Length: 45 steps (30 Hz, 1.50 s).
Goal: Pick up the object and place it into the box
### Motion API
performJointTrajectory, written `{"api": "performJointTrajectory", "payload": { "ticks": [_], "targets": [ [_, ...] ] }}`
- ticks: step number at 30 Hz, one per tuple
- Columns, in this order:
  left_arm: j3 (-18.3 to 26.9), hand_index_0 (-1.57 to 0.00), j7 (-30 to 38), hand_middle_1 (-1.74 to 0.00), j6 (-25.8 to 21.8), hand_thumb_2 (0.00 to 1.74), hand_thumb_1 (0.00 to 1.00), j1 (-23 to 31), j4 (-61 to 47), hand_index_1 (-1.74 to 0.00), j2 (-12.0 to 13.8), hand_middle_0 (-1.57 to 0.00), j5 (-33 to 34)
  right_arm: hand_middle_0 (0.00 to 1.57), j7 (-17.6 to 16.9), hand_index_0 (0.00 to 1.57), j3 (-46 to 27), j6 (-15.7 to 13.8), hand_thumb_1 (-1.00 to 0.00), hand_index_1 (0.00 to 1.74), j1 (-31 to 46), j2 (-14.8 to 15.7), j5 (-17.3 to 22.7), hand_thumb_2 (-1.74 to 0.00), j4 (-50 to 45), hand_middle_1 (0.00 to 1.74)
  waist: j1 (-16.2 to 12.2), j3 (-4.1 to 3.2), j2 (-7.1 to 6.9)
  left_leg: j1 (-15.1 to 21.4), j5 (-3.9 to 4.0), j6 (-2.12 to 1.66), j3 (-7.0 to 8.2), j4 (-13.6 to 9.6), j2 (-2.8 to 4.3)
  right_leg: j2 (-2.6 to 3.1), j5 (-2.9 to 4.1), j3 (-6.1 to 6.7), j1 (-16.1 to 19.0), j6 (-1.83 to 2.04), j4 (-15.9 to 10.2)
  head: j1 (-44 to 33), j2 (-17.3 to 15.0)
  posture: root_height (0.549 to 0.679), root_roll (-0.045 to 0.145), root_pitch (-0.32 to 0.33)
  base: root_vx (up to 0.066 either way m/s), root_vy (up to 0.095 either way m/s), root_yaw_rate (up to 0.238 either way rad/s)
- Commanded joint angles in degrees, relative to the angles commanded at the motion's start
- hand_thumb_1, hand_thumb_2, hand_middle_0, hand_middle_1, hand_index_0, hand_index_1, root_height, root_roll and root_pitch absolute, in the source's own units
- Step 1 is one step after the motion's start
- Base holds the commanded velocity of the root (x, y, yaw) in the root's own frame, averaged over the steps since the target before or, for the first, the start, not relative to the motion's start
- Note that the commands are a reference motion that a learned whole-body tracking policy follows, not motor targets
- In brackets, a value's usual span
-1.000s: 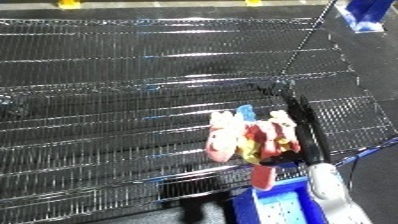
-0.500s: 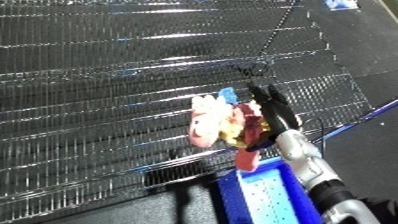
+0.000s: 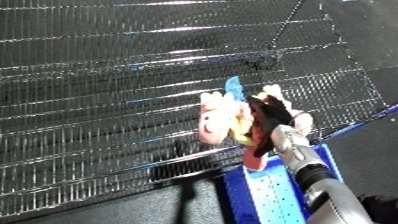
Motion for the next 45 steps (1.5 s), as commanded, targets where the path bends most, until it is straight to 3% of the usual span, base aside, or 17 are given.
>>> {"api": "performJointTrajectory", "payload": {
  "ticks": [14, 24, 31, 37, 45],
  "targets": [
    [1.23, -1.57, 0.56, -1.74, -0.21, 1.74, 1.00, 0.04, 1.16, -1.74, -1.18, -1.57, 0.02, 1.57, -2.05, 1.57, -2.99, -0.30, -1.00, 1.74, 3.77, 1.67, 1.15, -1.74, -2.58, 1.74, -0.56, 0.00, -0.93, -0.02, -0.23, -0.01, 0.19, -0.03, 0.77, 0.15, -0.16, -0.16, 0.34, -0.04, -0.39, -1.51, -0.07, 0.616, 0.046, -0.114, 0.005, -0.001, -0.011],
    [2.46, -1.57, 1.42, -1.74, -0.50, 1.74, 1.00, -0.54, 1.66, -1.74, -1.40, -1.57, -0.24, 1.57, -5.18, 1.57, -6.72, -0.37, -1.00, 1.74, 5.12, 0.99, 3.99, -1.74, -8.47, 1.74, -1.29, 0.00, -1.90, 0.84, -0.38, -0.01, 0.61, -0.08, 1.11, 0.25, -0.09, -0.20, 1.10, 0.00, -0.58, -0.46, 1.50, 0.617, 0.047, -0.123, -0.017, 0.004, -0.019],
    [4.06, -1.57, 2.31, -1.74, -0.36, 1.74, 1.00, -0.79, 2.66, -1.74, -1.95, -1.57, 0.89, 1.57, -12.80, 1.57, -18.83, -1.71, -1.00, 1.74, 13.25, -0.42, 6.78, -1.74, -22.81, 1.74, -3.75, 0.00, -2.65, 1.61, -0.96, 0.32, 0.92, 0.69, 1.09, 0.02, 0.23, -0.05, 2.04, 0.13, -0.82, 3.16, 4.47, 0.617, 0.048, -0.138, -0.031, 0.017, -0.039],
    [3.96, -1.57, 2.91, -1.74, -0.12, 1.74, 1.00, -1.48, 3.12, -1.74, -2.64, -1.57, 1.72, 1.57, -19.05, 1.57, -32.35, -3.60, -1.00, 1.74, 23.21, 2.85, 9.86, -1.74, -33.79, 1.74, -5.50, 0.00, -3.38, 1.90, -1.63, 0.61, 1.09, 2.12, 1.28, -0.26, 0.47, 0.18, 2.38, 0.27, -0.28, 6.79, 5.86, 0.615, 0.048, -0.155, -0.029, 0.023, -0.035],
    [4.05, -1.57, 3.09, -1.74, 0.74, 1.74, 1.00, -1.50, 3.72, -1.74, -3.44, -1.57, 2.84, 1.57, -23.64, 1.57, -44.84, -4.93, -1.00, 1.74, 35.23, 8.22, 9.38, -1.74, -42.73, 1.74, -7.36, 0.00, -4.27, 2.61, -2.45, 1.02, 1.46, 3.89, 1.84, -0.31, 0.76, 0.72, 3.12, 0.20, 0.41, 12.35, 6.31, 0.611, 0.047, -0.185, -0.019, 0.013, -0.050]
  ]
}}
